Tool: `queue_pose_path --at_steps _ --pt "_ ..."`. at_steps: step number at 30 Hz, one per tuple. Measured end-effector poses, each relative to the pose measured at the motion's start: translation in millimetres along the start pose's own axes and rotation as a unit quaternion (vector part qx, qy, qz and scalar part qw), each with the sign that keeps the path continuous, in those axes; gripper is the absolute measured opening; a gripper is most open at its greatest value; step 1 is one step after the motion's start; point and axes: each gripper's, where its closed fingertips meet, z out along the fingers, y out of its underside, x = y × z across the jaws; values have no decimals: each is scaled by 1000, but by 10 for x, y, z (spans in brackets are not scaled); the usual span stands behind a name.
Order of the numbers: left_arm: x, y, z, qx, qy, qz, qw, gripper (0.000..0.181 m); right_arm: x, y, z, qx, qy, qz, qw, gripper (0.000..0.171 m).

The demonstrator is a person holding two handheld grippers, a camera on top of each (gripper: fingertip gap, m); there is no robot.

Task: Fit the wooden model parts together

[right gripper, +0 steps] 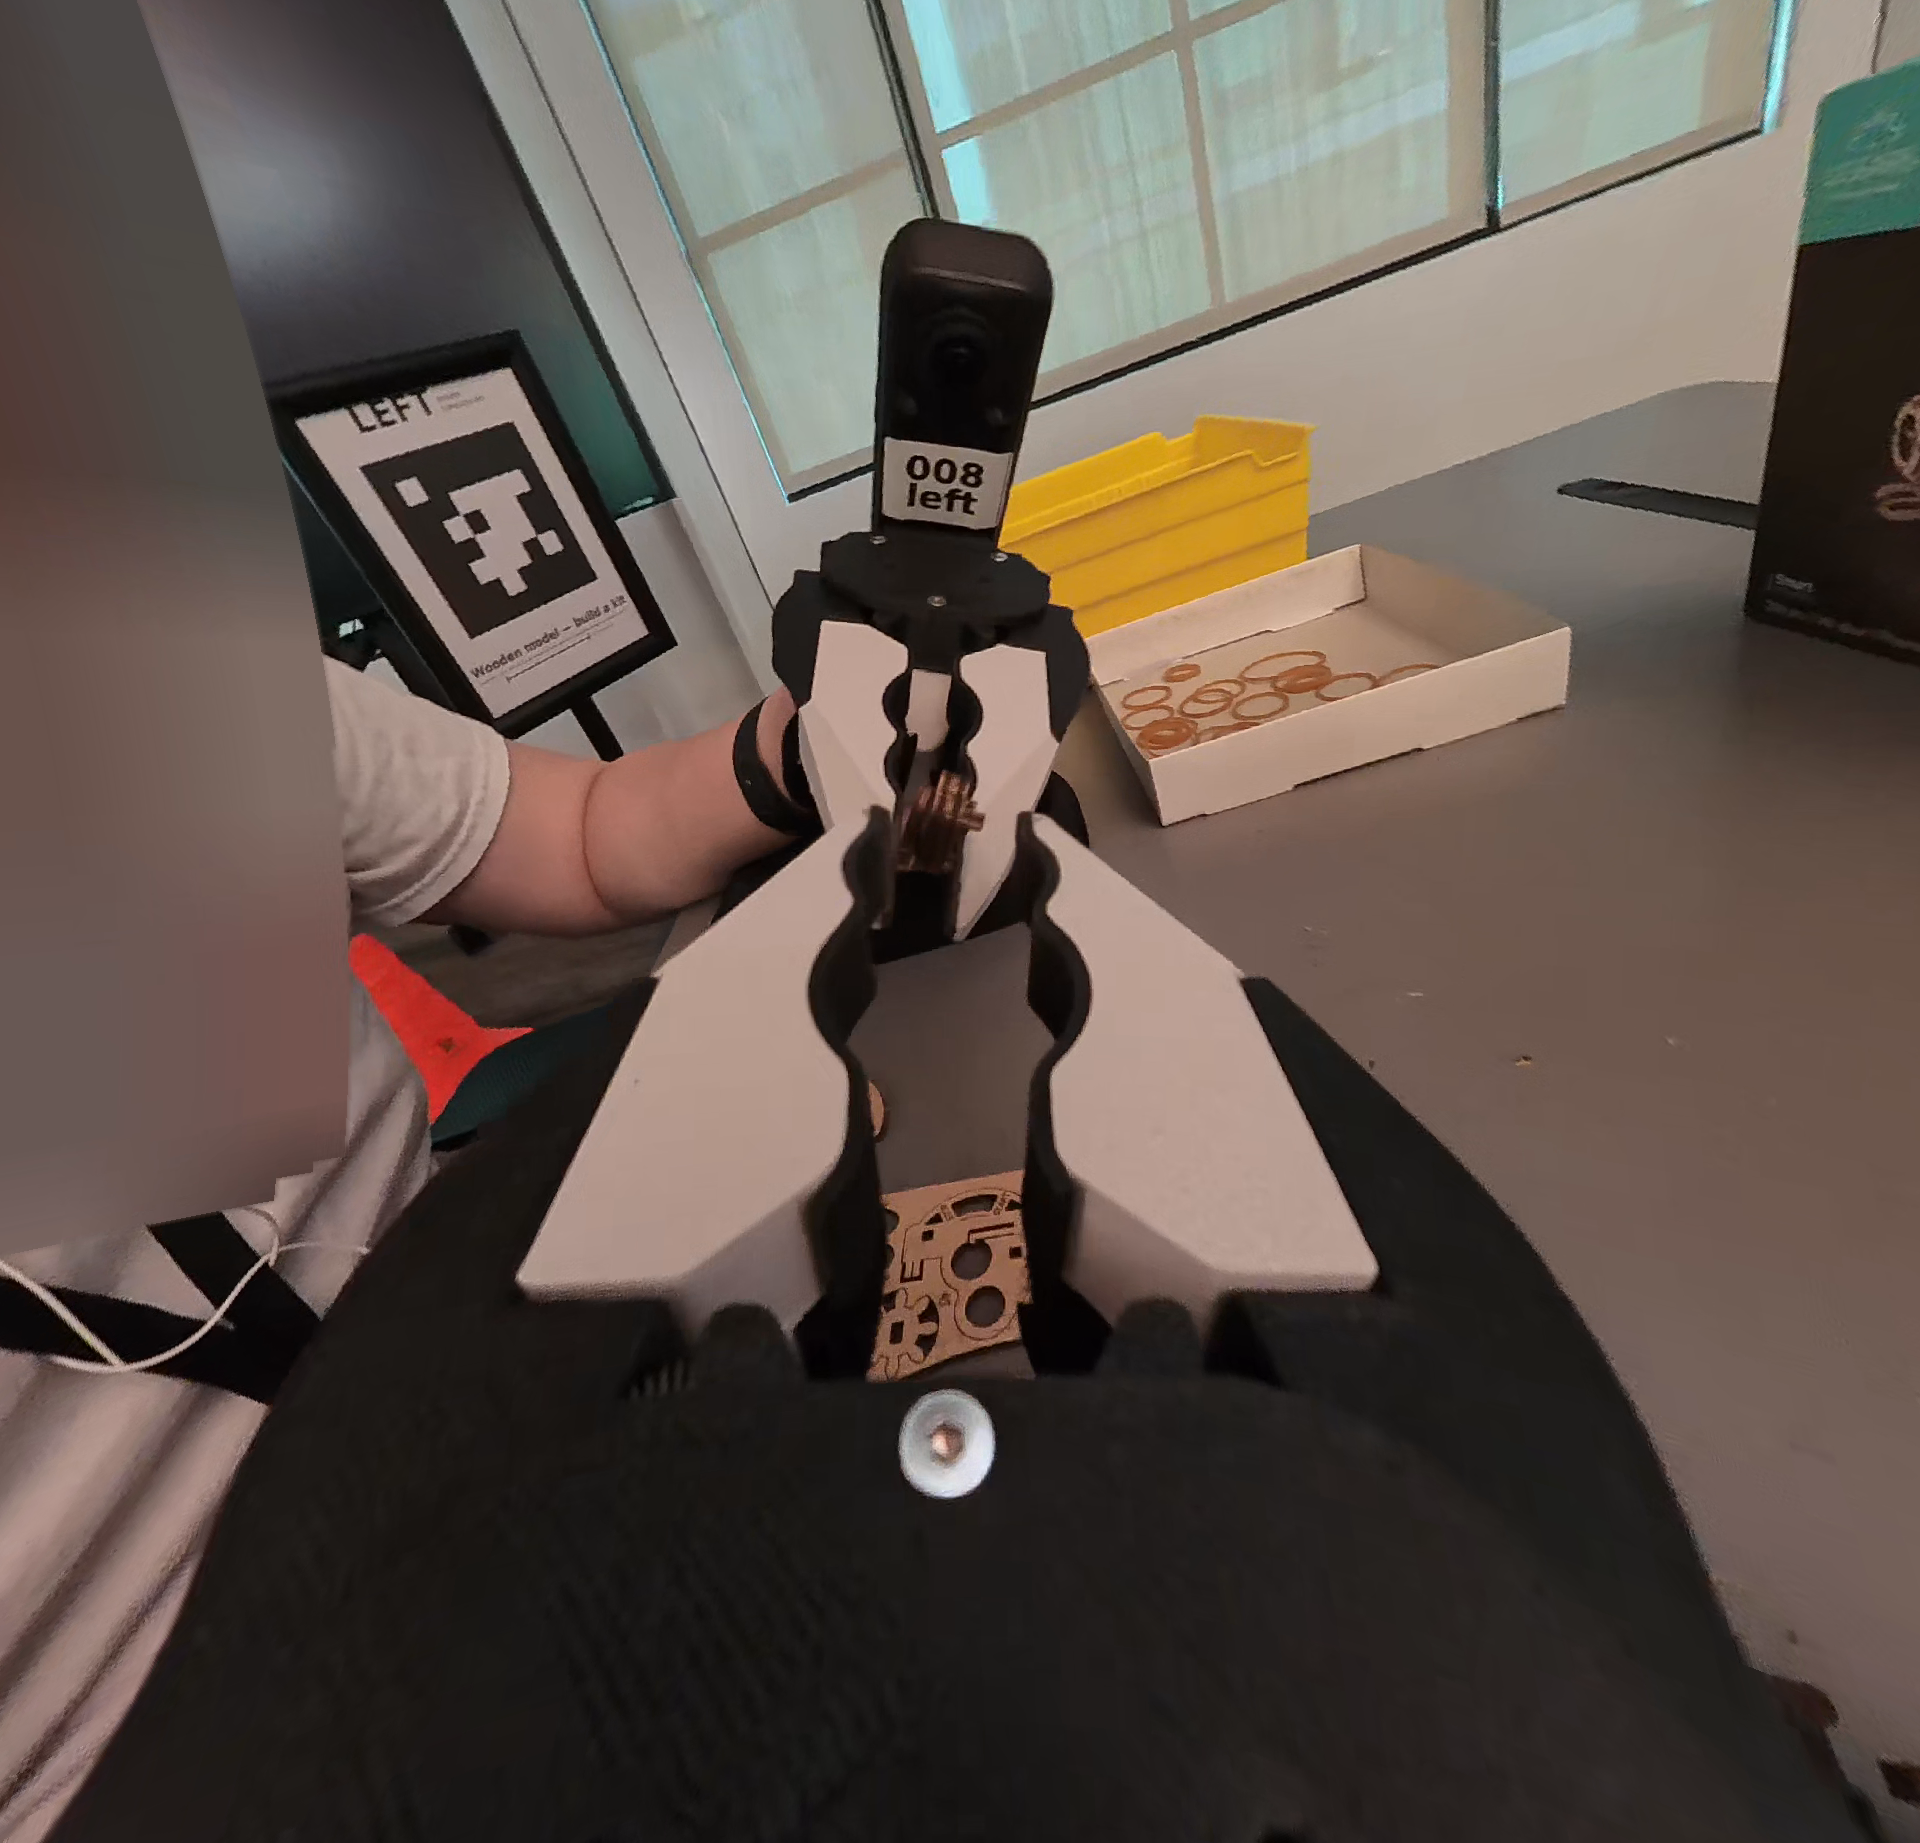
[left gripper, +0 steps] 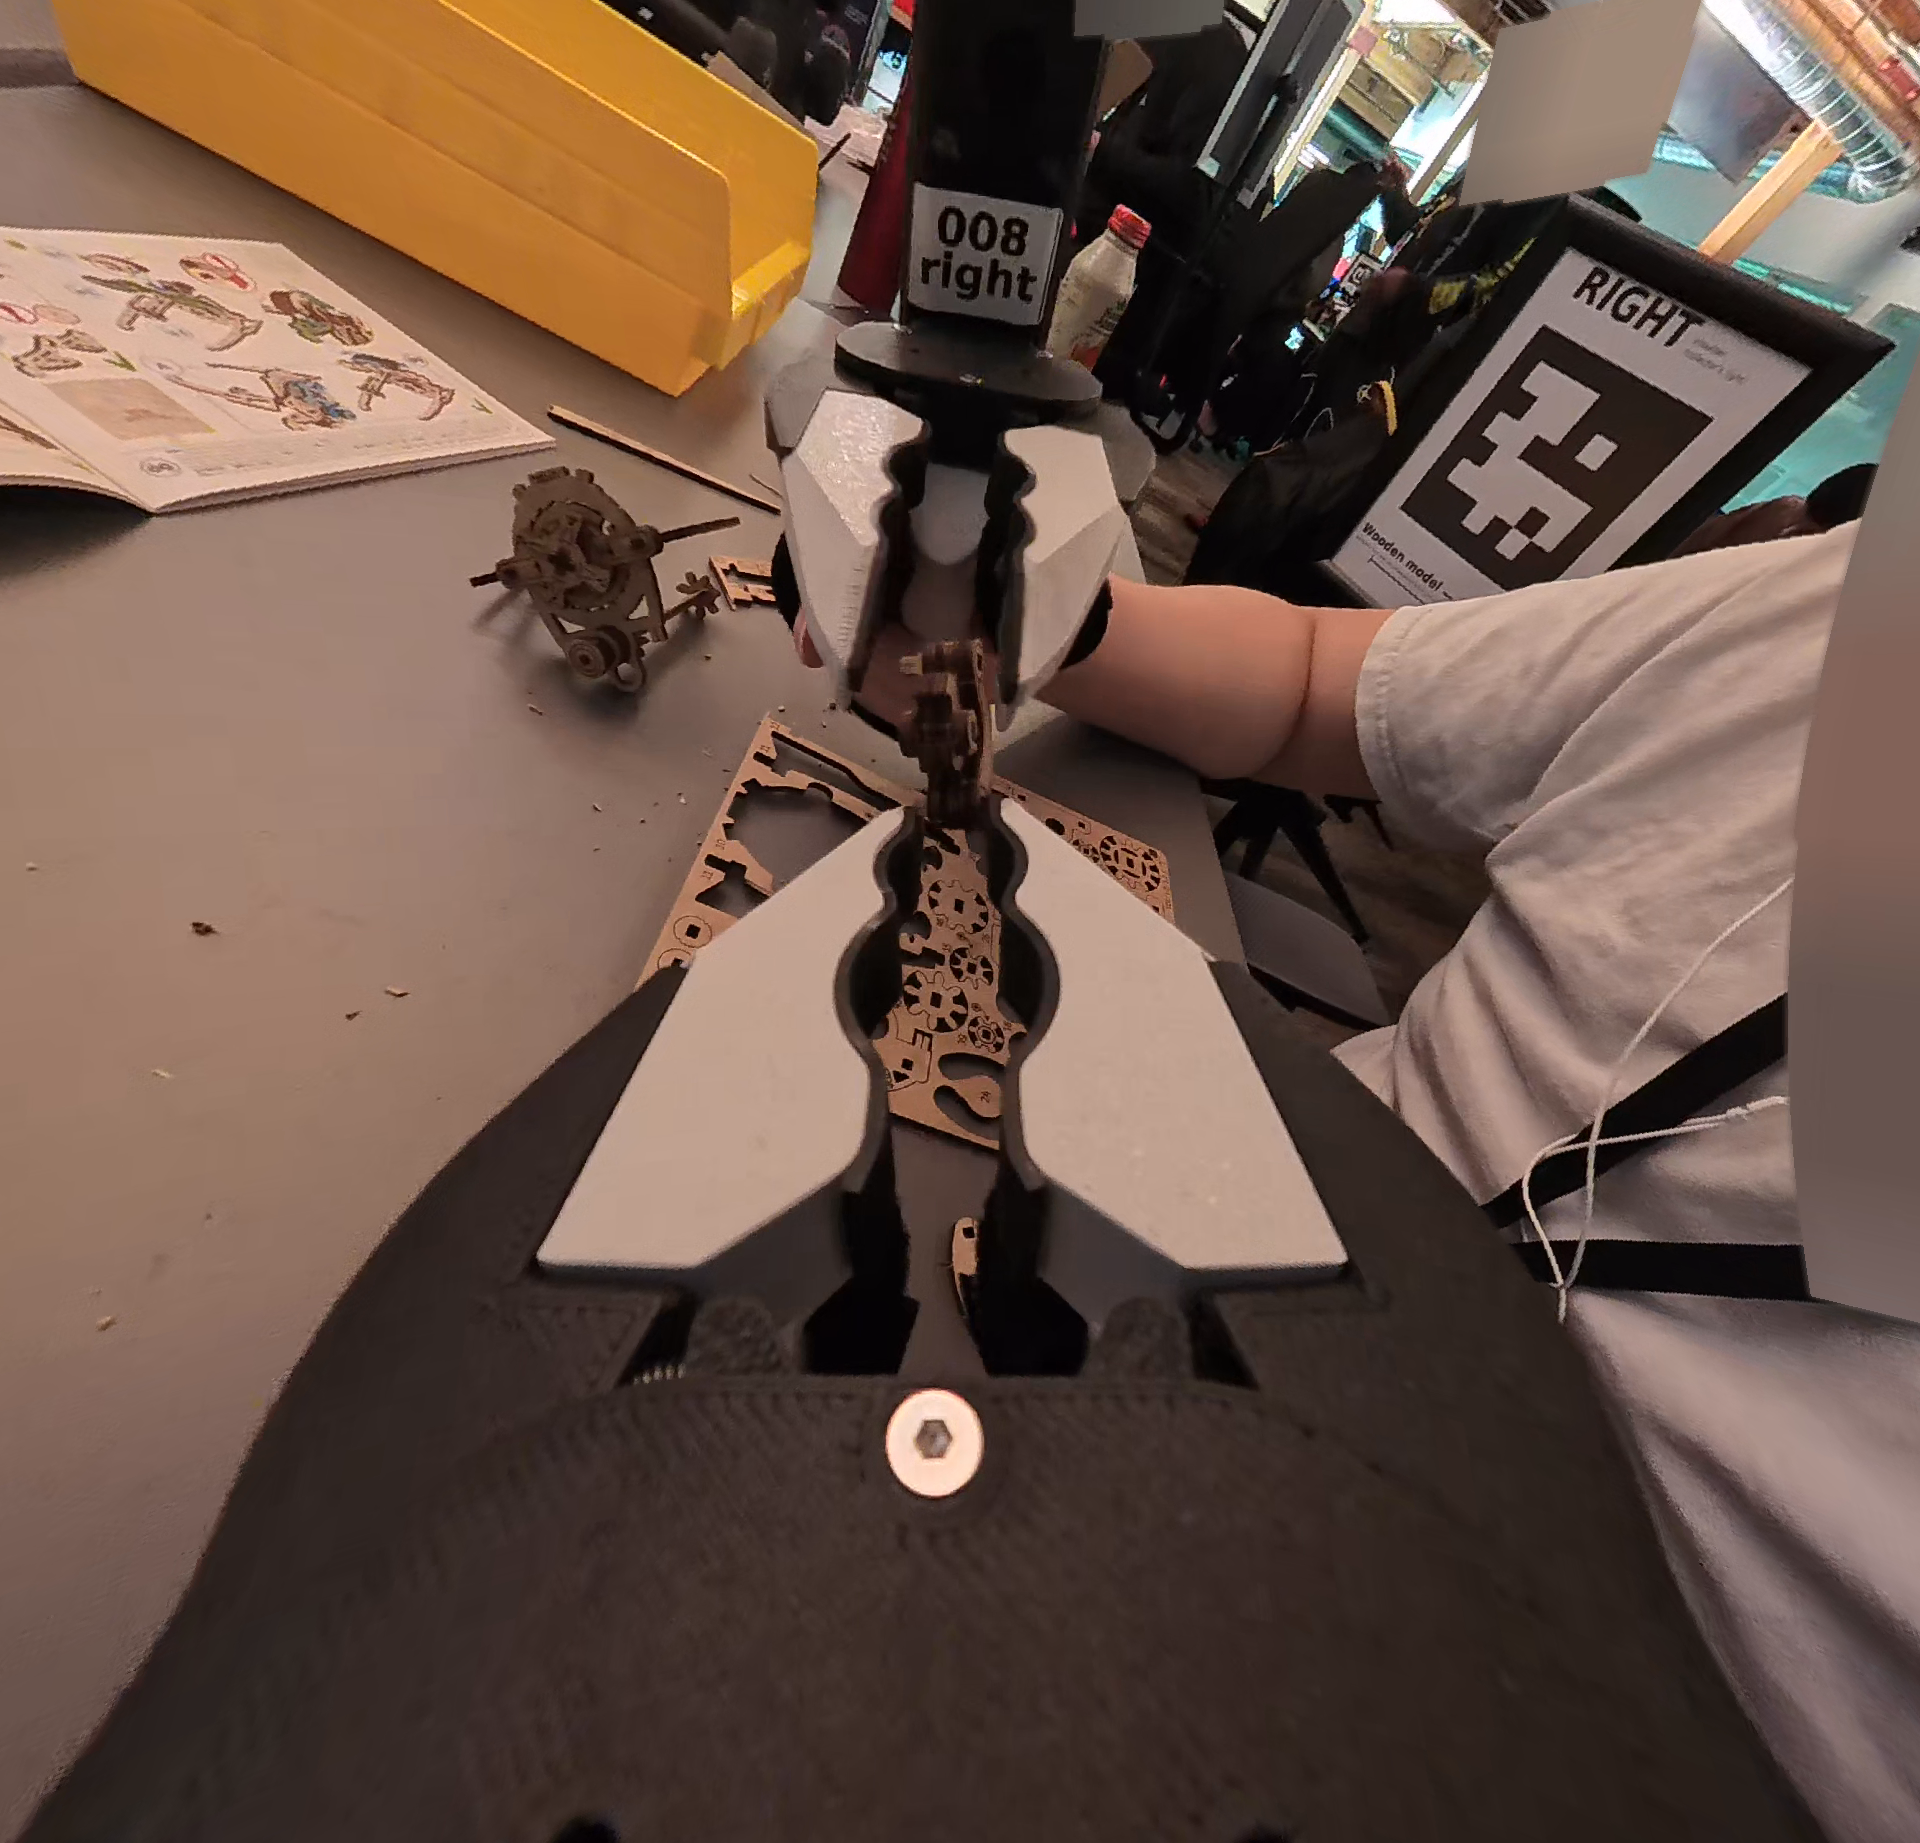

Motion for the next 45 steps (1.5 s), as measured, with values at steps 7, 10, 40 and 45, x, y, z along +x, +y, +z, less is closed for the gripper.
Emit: queue_pose_path --at_steps 7,10,40,45 --pt "-41 29 16 -7 -12 9 1000 10 19 55 27 -14 -3 45 999 13" --pt "-6 -1 18 0 -11 24 1000 18 42 24 6 1 -12 82 997 13" --pt "75 -167 14 53 -39 129 989 11 -119 -116 24 28 21 -64 997 14" --pt "176 -199 32 68 -39 187 979 11 -237 -129 53 35 -3 -75 997 12"
